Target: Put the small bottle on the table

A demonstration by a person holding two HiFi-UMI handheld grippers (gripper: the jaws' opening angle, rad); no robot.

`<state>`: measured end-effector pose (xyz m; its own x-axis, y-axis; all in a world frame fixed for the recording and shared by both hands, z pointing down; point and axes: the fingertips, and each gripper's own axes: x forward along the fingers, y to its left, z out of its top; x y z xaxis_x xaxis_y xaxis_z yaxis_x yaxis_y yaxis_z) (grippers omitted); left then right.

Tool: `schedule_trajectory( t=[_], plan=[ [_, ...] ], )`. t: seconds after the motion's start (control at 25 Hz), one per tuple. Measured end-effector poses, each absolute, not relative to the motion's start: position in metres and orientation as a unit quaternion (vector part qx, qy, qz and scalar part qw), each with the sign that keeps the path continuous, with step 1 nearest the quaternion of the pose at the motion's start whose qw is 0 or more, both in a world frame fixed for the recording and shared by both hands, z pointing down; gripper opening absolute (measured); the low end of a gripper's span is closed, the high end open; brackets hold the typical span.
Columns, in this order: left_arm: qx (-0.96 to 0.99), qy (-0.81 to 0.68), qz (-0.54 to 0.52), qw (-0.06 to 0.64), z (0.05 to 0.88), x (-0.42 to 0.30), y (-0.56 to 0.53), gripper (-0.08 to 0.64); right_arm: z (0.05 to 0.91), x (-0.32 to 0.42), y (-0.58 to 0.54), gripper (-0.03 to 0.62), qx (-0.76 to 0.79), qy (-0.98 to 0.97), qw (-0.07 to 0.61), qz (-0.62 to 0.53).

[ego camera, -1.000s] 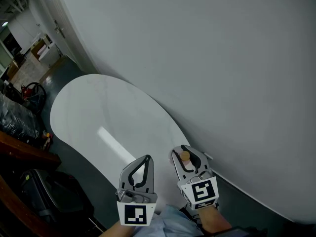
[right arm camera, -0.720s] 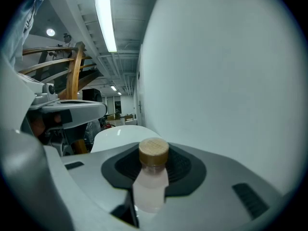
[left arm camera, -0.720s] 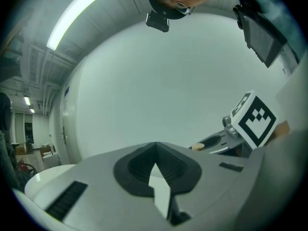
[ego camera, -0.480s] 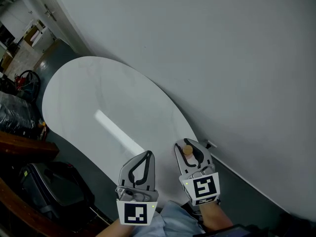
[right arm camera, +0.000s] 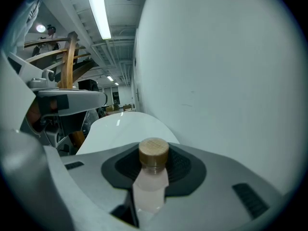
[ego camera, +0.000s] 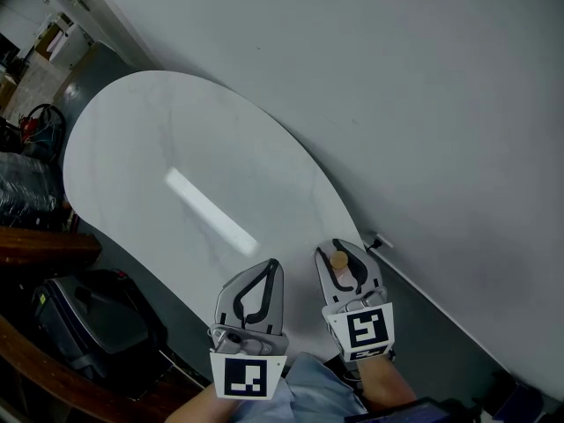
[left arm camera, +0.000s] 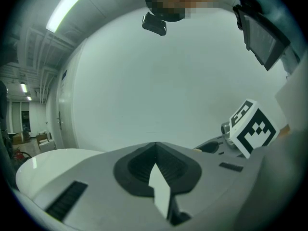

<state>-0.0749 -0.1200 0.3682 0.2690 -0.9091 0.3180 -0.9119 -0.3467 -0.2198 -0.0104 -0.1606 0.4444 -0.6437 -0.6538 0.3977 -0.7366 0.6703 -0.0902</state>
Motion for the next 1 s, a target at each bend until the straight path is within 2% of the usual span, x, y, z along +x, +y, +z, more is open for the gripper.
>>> schedule_trajectory(
  t=[0.44,0.6,1.0],
  plan=[
    [0.788,-0.574,0.22,0.043,0.39,-0.085,-0.12,0.003,0.476,-0.012,-0.157,0.112,0.383,-0.89,0.191,0.159],
    [0.786,-0.575,0.218,0.055,0.394,-0.086,-0.122,0.003,0.473,-0.018,-0.161,0.112,0.379,-0.9,0.169,0.134],
    [0.784,-0.576,0.219,0.071,0.401,-0.09,-0.123,0.003,0.476,-0.019,-0.162,0.112,0.384,-0.899,0.169,0.126]
  ],
)
